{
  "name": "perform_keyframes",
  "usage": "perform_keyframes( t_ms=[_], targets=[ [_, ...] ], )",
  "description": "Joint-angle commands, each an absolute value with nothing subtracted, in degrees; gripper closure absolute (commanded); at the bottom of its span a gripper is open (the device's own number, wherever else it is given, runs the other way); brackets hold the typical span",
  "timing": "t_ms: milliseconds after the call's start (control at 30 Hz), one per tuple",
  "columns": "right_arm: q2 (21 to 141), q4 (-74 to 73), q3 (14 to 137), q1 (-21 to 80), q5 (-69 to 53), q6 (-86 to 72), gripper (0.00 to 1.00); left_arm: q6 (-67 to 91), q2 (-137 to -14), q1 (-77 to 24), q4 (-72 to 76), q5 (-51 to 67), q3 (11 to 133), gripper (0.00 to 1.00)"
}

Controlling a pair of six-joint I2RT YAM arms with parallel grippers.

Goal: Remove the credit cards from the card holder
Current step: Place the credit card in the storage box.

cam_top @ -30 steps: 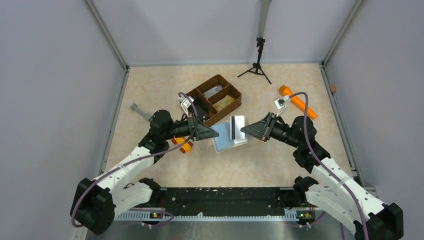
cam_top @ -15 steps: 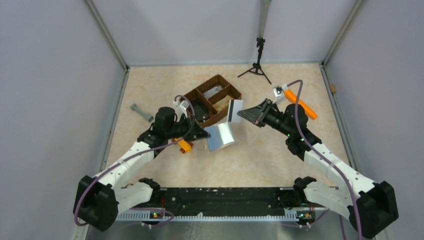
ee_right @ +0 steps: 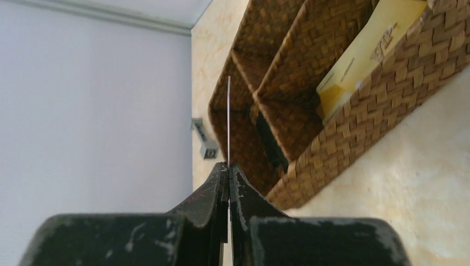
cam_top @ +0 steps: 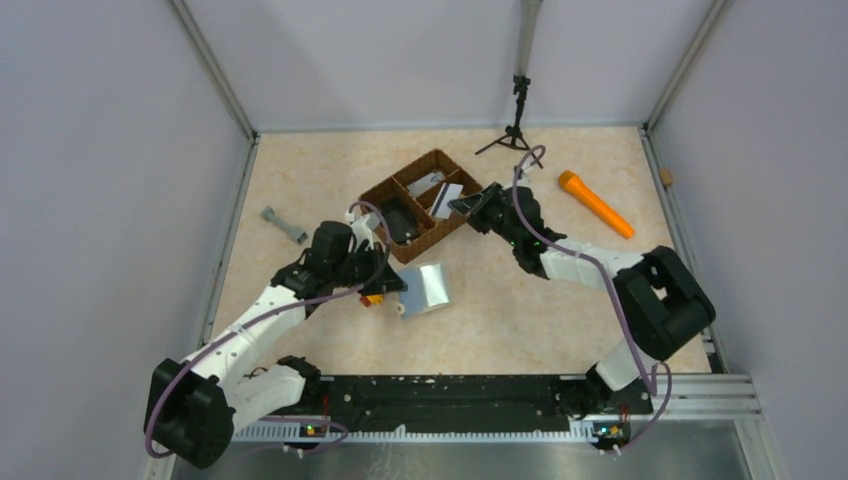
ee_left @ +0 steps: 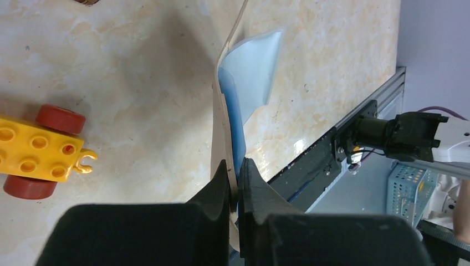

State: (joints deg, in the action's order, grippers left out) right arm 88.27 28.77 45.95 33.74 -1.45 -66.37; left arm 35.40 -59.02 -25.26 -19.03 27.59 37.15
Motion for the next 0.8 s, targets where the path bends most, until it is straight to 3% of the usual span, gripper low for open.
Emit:
perform_keyframes(
  t_ms=[0, 467, 767],
  targets=[
    [95.32, 34.34, 54.76, 35.64, 9.5, -71.26, 1.0, 31.16, -59.07, -25.14, -21.2, 27.55, 37.74, 1.0],
    [114.73, 34.88, 73.7, 37.79, 21.49, -75.71, 1.0, 32.43, -60.04, -25.05, -18.44, 25.89, 34.35, 1.0],
    [119.55, 37.29, 75.5, 37.79, 21.18, -76.53, 1.0, 32.1, -62.28, -25.04, -17.29, 25.41, 33.97, 1.0]
  ],
)
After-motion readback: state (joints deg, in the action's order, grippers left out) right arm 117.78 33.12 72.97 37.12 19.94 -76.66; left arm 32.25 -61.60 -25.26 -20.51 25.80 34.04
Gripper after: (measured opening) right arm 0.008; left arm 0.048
